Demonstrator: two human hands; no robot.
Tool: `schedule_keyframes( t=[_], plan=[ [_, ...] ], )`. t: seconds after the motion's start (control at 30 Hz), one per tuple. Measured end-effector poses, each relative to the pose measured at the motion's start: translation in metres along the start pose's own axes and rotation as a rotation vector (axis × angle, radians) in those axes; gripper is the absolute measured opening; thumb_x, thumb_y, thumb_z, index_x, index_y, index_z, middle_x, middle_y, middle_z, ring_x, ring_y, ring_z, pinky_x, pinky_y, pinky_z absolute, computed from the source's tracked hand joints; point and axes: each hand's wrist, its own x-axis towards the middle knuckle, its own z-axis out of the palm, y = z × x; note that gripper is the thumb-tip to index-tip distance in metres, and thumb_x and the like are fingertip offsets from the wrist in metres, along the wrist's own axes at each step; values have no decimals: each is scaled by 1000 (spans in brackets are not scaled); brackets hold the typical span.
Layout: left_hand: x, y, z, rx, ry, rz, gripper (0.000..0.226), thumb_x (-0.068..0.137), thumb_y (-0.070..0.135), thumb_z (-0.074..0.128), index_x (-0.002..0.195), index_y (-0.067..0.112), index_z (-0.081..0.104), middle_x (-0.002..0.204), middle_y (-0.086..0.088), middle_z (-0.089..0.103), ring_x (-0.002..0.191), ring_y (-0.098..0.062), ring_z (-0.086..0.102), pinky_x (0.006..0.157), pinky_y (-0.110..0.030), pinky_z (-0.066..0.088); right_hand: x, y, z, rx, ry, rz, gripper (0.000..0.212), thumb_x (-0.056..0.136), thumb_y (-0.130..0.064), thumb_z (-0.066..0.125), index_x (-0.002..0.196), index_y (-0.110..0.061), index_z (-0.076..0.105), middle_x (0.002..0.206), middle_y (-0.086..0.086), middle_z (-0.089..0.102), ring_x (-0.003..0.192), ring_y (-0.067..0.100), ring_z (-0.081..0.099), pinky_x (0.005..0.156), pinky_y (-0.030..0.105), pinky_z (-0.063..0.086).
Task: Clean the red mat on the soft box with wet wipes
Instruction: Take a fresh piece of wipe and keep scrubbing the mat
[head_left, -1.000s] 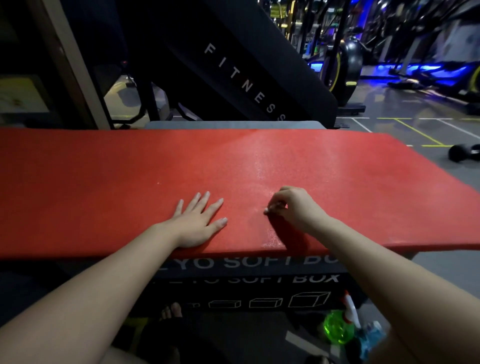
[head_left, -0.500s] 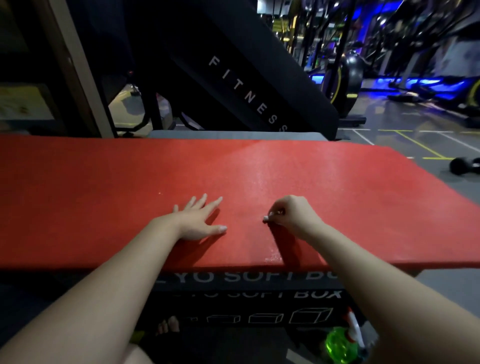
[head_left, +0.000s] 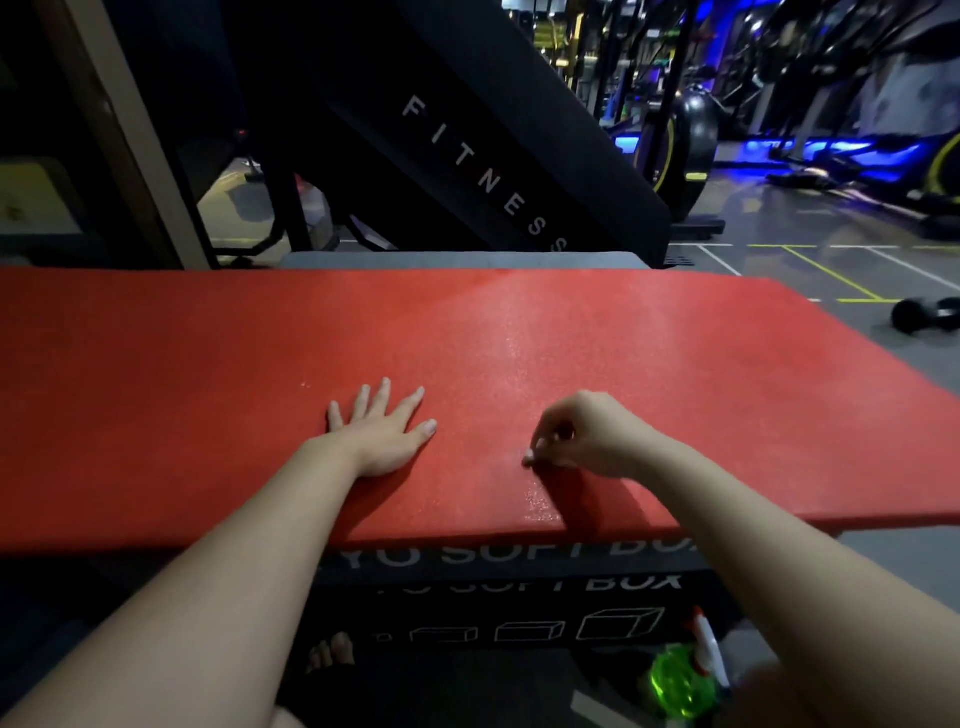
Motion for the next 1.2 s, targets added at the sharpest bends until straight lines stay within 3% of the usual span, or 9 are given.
schedule_keyframes(
  t=[0.13, 0.3, 0.4, 0.6, 0.67, 0.77, 0.83, 1.03, 1.2],
  plan=[
    [1, -2, -5, 18, 29, 16, 65, 101, 69, 26, 159, 50, 6, 171, -2, -8, 157, -27, -11, 122, -59, -5, 32, 13, 8, 45, 230, 106, 15, 80, -32, 79, 84, -18, 76, 75, -3, 68, 74, 14, 63, 60, 23, 39],
    [12, -11, -15, 109, 221, 107, 49, 100, 67, 32, 145, 47, 37, 150, -5, 33, 141, -31, 28, 116, -55, 21, 13, 9, -13, 132, -289, 8, 9, 78, -32, 80, 84, -25, 78, 66, -11, 69, 57, 1, 56, 56, 23, 43],
    [23, -12, -20, 141, 286, 129, 42, 100, 66, 33, 134, 44, 46, 135, -4, 40, 131, -30, 36, 111, -52, 27, 22, 10, -5, 86, -219, -57, 12, 77, -35, 80, 86, -27, 78, 75, -10, 72, 69, 4, 63, 63, 25, 48],
    [49, -5, -20, 143, 331, 147, 51, 101, 64, 34, 142, 36, 41, 136, -5, 37, 130, -29, 36, 110, -52, 28, 79, 20, 18, 34, 287, -4, 15, 80, -30, 78, 86, -17, 77, 84, 3, 67, 81, 19, 61, 67, 28, 39],
    [58, -4, -22, 122, 372, 150, 53, 101, 63, 35, 146, 34, 38, 140, -5, 36, 131, -30, 36, 111, -52, 28, 81, 21, 7, 45, 205, 5, 13, 80, -33, 78, 84, -20, 77, 76, -2, 67, 73, 14, 61, 63, 26, 39],
    [72, -3, -25, 85, 382, 139, 58, 101, 62, 38, 151, 33, 34, 148, -6, 33, 136, -31, 34, 112, -53, 27, 70, 21, -17, 36, -224, -45, 16, 76, -40, 79, 80, -25, 77, 65, -6, 68, 57, 2, 54, 56, 25, 41],
    [80, -2, -24, 72, 385, 147, 60, 101, 61, 39, 153, 32, 33, 153, -6, 30, 141, -30, 32, 116, -53, 24, 64, 24, -21, 24, -371, -70, 15, 76, -40, 79, 83, -27, 76, 71, -8, 70, 60, 1, 56, 58, 26, 43],
    [103, 1, -23, 16, 414, 119, 57, 106, 53, 34, 157, 29, 32, 168, -3, 20, 155, -21, 14, 124, -51, 9, 106, 40, -3, 39, 72, -73, 15, 80, -39, 78, 82, -25, 75, 76, -9, 69, 71, 9, 61, 63, 27, 45],
    [108, 3, -8, 41, 453, 111, 58, 106, 49, 27, 159, 28, 31, 169, 3, 21, 157, -13, 11, 127, -49, 6, 123, 45, -5, 79, 37, -35, 11, 82, -36, 75, 80, -25, 77, 70, -5, 71, 64, 7, 63, 60, 28, 50]
  ],
)
